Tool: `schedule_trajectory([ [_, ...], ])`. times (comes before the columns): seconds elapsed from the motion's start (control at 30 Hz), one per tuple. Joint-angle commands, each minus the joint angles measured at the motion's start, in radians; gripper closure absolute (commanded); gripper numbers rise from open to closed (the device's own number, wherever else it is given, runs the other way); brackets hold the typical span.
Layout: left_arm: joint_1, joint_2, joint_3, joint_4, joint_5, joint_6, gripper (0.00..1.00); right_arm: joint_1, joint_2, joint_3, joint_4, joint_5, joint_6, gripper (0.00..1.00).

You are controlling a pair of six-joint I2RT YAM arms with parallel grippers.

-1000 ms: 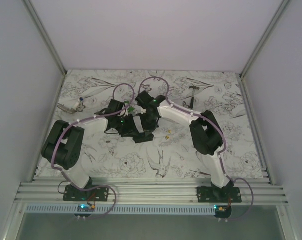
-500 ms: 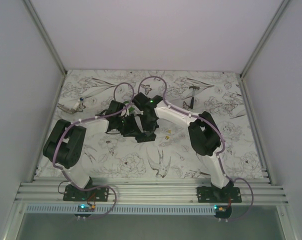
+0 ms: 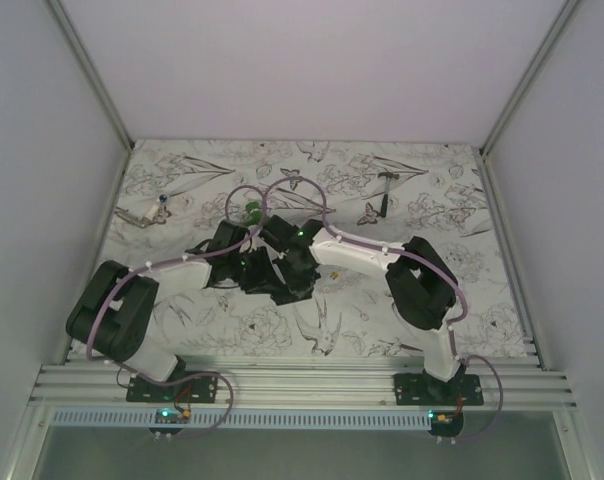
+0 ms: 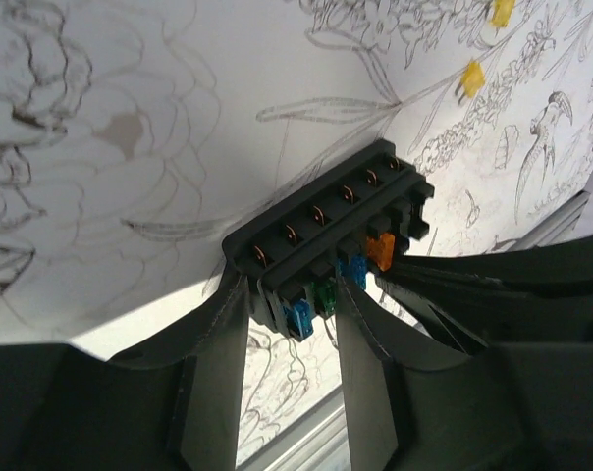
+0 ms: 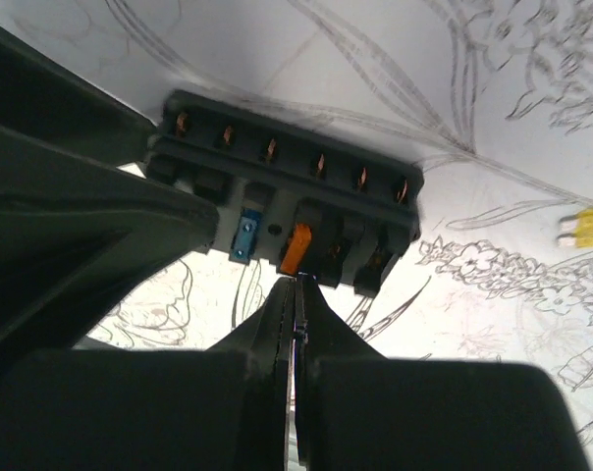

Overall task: Snap on the fuse box
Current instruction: Install the fuse at the fuse box base.

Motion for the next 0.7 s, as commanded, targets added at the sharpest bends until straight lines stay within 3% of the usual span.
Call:
schedule_trajectory([
  [0.0,-0.012,-0.060,-0.054,-0.158,0.036,-0.015,0.64,-0.005,0.013,-0.088,0.026,0.082,-0.031,0.98],
  [0.1,-0.012,-0.100,-0.055,-0.196,0.013,-0.010,0.58,-0.005,-0.054,-0.091,0.077,0.061,-0.036,0.88],
  [0.27,-0.012,-0.149,-0.055,-0.223,-0.023,-0.009,0.49,-0.006,-0.149,-0.091,0.159,0.090,-0.031,0.79],
  [0.67,-0.012,-0.103,0.033,-0.213,-0.029,-0.006,0.47,-0.011,-0.086,-0.046,0.215,0.069,-0.047,0.80],
])
